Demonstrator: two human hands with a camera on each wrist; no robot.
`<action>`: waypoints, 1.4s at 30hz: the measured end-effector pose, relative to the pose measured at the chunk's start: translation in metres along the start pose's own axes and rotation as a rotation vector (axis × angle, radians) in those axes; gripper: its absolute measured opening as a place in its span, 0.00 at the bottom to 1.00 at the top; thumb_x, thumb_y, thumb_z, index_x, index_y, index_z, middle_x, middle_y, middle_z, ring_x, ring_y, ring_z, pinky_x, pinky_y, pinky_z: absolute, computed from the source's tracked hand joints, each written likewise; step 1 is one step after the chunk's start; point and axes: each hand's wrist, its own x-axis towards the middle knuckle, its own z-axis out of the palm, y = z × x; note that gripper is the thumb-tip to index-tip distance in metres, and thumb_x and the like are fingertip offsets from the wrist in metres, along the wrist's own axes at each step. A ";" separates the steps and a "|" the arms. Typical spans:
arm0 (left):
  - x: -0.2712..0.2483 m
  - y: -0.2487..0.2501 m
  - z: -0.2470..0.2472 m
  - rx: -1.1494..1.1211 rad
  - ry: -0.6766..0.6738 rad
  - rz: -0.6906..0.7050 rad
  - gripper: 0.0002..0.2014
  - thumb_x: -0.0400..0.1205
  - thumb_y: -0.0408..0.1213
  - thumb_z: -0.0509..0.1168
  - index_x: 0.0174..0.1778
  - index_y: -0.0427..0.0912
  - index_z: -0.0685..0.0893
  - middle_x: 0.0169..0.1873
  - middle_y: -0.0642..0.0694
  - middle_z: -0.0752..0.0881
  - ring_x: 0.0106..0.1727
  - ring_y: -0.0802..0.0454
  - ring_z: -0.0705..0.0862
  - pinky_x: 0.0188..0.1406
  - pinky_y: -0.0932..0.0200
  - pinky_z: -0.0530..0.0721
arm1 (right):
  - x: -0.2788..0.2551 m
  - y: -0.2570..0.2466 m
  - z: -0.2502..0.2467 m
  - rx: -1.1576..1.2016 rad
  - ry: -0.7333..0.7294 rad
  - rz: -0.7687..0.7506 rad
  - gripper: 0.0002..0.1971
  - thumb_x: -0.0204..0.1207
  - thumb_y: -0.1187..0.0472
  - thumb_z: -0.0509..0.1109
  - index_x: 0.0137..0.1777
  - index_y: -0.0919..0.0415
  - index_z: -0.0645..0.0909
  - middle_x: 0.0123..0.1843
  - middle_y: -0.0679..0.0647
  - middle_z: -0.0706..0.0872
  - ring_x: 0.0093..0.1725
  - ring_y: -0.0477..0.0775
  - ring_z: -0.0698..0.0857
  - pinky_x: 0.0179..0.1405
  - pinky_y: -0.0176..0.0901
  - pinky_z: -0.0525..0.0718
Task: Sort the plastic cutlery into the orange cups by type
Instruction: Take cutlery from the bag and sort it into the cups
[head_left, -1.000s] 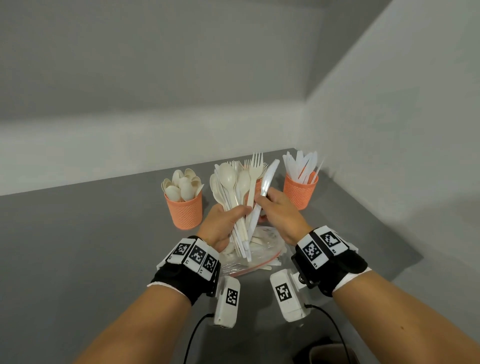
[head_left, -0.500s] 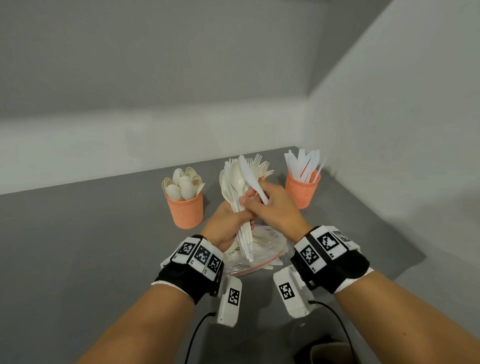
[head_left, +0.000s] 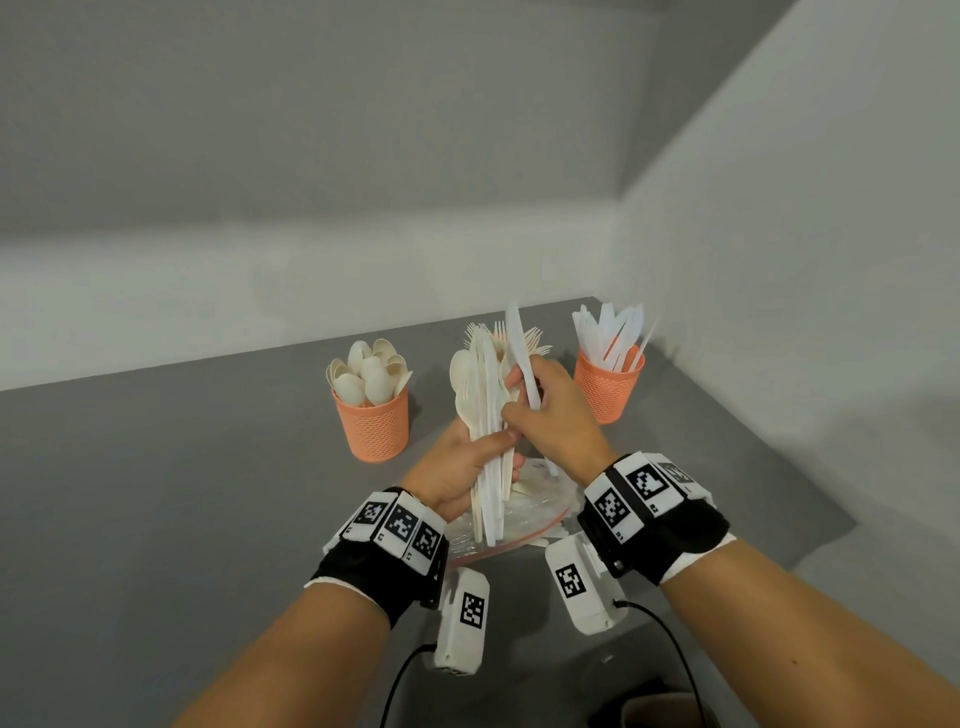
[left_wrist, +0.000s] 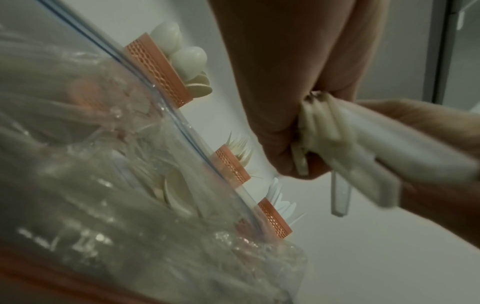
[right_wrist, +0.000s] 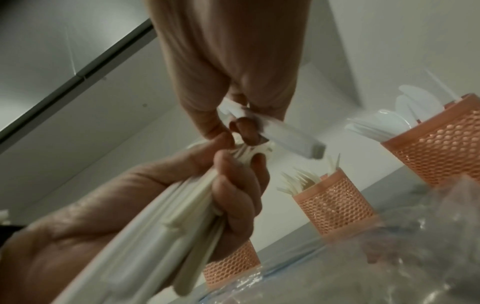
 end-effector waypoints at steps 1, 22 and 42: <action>0.001 0.000 0.001 0.015 0.006 0.001 0.18 0.81 0.22 0.59 0.67 0.37 0.73 0.31 0.46 0.84 0.27 0.56 0.82 0.28 0.63 0.83 | 0.001 -0.001 0.001 -0.029 0.011 -0.018 0.09 0.69 0.72 0.67 0.44 0.59 0.77 0.46 0.54 0.76 0.35 0.44 0.76 0.35 0.27 0.75; 0.014 0.000 -0.006 -0.121 0.103 0.046 0.13 0.84 0.36 0.59 0.60 0.35 0.80 0.40 0.39 0.83 0.37 0.50 0.85 0.45 0.55 0.88 | 0.005 -0.002 0.002 0.387 -0.199 0.241 0.10 0.82 0.66 0.52 0.51 0.62 0.75 0.30 0.53 0.72 0.26 0.46 0.72 0.21 0.34 0.74; 0.029 -0.001 -0.002 0.128 0.220 0.159 0.22 0.78 0.26 0.66 0.69 0.41 0.75 0.51 0.40 0.87 0.43 0.48 0.87 0.36 0.58 0.86 | 0.025 -0.011 -0.011 0.272 0.020 0.085 0.05 0.74 0.62 0.72 0.42 0.64 0.84 0.31 0.58 0.84 0.27 0.53 0.81 0.24 0.37 0.80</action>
